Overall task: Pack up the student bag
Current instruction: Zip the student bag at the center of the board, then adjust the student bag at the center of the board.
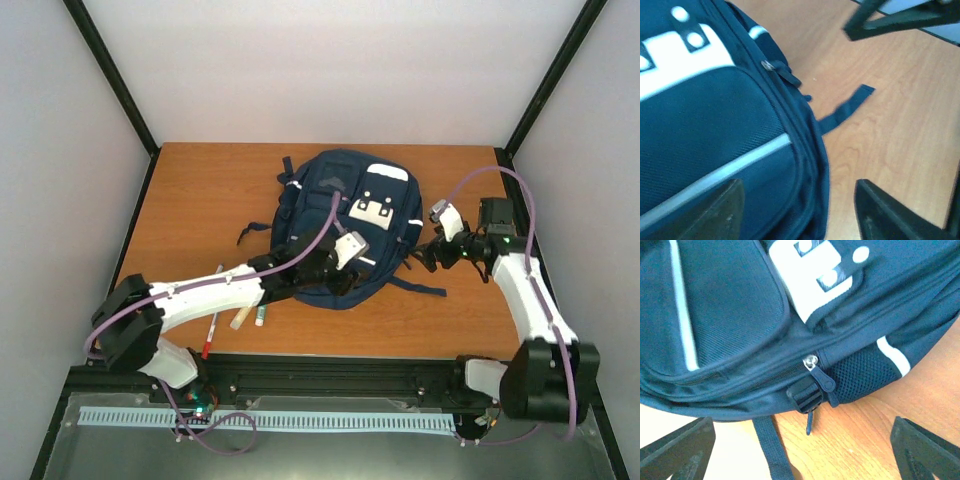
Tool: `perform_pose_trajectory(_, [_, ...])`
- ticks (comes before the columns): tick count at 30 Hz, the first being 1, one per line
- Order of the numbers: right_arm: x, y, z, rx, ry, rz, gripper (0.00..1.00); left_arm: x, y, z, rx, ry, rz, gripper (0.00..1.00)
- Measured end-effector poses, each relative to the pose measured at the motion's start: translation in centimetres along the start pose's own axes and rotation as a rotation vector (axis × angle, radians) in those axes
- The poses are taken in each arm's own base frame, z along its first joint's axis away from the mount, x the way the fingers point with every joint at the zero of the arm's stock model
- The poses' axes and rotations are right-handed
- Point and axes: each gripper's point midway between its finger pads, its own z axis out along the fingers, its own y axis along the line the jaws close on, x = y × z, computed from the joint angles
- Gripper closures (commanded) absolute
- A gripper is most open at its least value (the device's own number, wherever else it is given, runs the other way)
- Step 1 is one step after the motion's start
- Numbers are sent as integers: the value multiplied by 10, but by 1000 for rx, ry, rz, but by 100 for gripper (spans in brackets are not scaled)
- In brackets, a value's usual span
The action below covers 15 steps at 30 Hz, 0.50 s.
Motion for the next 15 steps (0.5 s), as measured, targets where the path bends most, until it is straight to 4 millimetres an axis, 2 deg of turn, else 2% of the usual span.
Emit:
perform_pose_trajectory(2, [-13, 9, -20, 32, -46, -49, 0, -12, 7, -10, -45, -36, -29, 15])
perform_pose_trajectory(7, [-33, 23, -57, 114, -124, -106, 0, -39, 42, -42, -208, -131, -155, 0])
perform_pose_trajectory(9, [-40, 27, -67, 123, -144, -109, 0, -44, 73, -56, -290, -157, -246, 0])
perform_pose_trajectory(11, [-47, 29, -73, 123, -160, -103, 0, -44, 115, -71, -391, -183, -357, 0])
perform_pose_trajectory(14, [-57, 33, -79, 106, -180, -96, 0, -30, 183, -97, -543, -208, -546, 0])
perform_pose_trajectory(15, [-59, 34, -79, 92, -187, -95, 0, -24, 199, -104, -578, -214, -599, 0])
